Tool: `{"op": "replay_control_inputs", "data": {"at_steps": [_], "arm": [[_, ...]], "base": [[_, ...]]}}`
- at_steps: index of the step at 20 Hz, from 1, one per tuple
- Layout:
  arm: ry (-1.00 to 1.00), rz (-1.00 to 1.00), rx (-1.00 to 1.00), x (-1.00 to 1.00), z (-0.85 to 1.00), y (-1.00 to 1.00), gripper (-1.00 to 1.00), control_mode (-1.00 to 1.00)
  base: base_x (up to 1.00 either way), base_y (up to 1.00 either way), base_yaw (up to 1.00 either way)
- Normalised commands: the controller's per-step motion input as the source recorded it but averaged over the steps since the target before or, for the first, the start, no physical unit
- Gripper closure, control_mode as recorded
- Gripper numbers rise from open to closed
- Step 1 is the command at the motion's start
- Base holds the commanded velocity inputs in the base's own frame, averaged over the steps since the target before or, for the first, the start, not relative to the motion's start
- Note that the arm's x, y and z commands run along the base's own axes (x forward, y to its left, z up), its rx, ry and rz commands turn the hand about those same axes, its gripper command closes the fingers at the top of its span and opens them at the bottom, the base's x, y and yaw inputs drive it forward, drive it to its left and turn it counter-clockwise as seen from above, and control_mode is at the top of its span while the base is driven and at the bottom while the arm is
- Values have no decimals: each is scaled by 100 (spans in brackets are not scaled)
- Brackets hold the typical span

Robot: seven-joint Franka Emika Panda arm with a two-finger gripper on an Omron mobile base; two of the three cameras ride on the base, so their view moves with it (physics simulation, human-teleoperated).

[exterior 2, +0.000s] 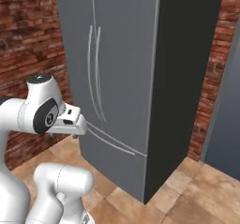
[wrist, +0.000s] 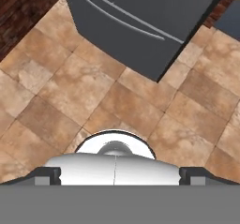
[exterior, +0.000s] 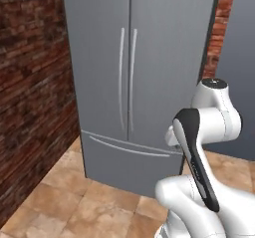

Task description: Navigate to the fridge.

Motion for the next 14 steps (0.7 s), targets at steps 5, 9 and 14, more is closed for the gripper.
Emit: {"op": "replay_control_inputs", "data": {"at_steps": [5,9,14], "arm": [[0,0,0,0,0,0,-100,100],[0,0,0,0,0,0,-100,100],[0,0,0,0,0,0,-100,100]], "base": [[51,61,-30],[58,49,-28],[59,23,-28]]}}
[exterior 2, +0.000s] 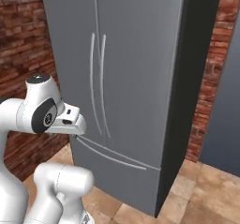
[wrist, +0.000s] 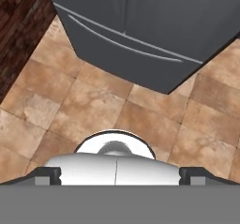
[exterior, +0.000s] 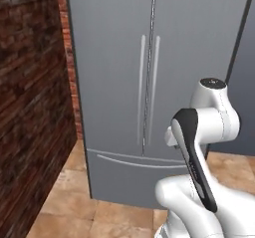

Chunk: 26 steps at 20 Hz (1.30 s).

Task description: Navigate to the fridge.

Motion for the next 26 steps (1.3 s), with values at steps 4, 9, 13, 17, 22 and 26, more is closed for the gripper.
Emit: {"op": "replay_control_inputs", "data": {"at_steps": [4,9,13,17,22,26], "arm": [[0,0,0,0,0,0,-100,100],[0,0,0,0,0,0,-100,100],[0,0,0,0,0,0,-100,100],[0,0,0,0,0,0,-100,100],[0,0,0,0,0,0,-100,100],[0,0,0,0,0,0,-100,100]], "base": [[56,7,-29],[41,23,-29],[13,39,-25],[0,47,-21],[5,50,-19],[13,39,-17]]}}
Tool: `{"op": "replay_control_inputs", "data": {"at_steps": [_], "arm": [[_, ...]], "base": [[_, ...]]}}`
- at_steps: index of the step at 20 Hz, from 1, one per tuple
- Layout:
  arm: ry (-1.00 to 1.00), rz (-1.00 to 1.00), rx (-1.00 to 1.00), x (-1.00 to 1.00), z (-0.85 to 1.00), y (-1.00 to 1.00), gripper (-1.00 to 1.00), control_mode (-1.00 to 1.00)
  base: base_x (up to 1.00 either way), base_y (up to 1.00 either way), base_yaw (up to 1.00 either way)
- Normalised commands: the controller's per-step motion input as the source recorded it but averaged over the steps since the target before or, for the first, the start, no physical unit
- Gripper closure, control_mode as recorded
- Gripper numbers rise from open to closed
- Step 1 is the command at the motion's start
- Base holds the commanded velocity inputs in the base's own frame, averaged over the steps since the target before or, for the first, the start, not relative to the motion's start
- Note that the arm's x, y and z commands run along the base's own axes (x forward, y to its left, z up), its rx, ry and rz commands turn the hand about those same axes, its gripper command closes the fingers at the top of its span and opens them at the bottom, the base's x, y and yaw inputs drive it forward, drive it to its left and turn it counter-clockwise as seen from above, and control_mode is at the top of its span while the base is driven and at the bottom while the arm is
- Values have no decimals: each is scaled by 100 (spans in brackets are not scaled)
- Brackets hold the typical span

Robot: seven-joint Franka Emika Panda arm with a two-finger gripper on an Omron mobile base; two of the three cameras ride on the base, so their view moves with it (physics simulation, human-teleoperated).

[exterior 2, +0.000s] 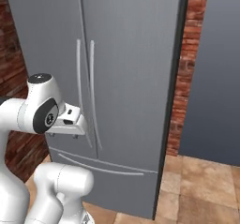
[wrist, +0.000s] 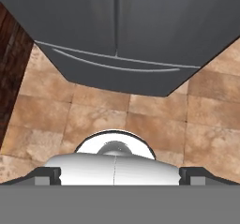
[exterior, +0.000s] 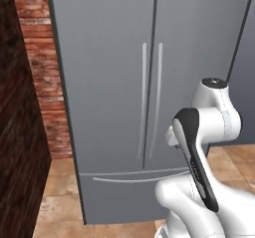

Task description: Navigate to the fridge.

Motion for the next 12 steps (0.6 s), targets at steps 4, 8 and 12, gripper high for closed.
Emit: {"op": "replay_control_inputs", "data": {"at_steps": [4,8,12], "arm": [[0,0,0,0,0,0,-100,100],[0,0,0,0,0,0,-100,100],[0,0,0,0,0,0,-100,100]], "base": [[29,39,-16],[49,35,-16],[54,25,-15]]}}
